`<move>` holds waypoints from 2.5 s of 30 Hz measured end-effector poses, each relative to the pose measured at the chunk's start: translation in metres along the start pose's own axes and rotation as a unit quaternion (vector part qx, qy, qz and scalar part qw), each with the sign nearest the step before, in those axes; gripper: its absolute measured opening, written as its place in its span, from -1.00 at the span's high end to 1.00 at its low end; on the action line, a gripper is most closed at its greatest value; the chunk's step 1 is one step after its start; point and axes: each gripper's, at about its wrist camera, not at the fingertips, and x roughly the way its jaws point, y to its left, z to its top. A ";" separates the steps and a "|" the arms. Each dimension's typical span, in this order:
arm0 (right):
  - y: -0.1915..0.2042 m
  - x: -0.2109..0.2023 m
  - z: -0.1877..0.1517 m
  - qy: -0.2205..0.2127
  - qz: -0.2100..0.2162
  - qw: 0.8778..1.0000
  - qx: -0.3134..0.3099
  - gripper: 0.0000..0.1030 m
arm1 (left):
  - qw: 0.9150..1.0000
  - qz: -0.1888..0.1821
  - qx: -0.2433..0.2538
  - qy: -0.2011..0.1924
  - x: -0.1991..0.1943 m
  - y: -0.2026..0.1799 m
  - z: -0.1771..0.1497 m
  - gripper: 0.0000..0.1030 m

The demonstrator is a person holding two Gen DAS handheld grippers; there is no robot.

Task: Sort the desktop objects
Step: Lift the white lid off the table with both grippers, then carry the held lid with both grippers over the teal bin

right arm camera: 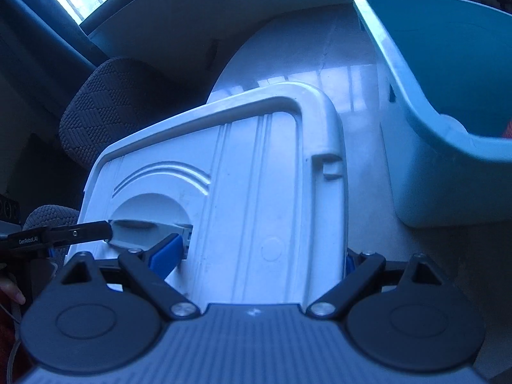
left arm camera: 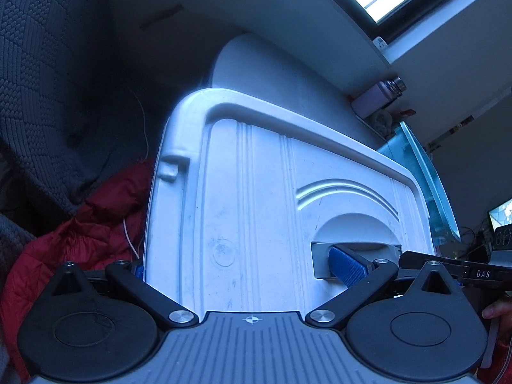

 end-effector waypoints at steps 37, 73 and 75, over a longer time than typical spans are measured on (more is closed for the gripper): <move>-0.194 -0.202 -0.205 -0.021 0.036 0.999 0.004 -0.81 | 0.999 0.042 0.009 -0.017 0.001 -0.250 -0.306 -1.00; -0.255 -0.327 -0.307 -0.073 0.096 0.993 0.004 -0.79 | 0.990 0.098 0.050 -0.089 -0.086 -0.409 -0.452 -1.00; -0.257 -0.328 -0.306 -0.073 0.098 0.992 0.005 -0.79 | 0.990 0.100 0.051 -0.089 -0.086 -0.412 -0.451 -1.00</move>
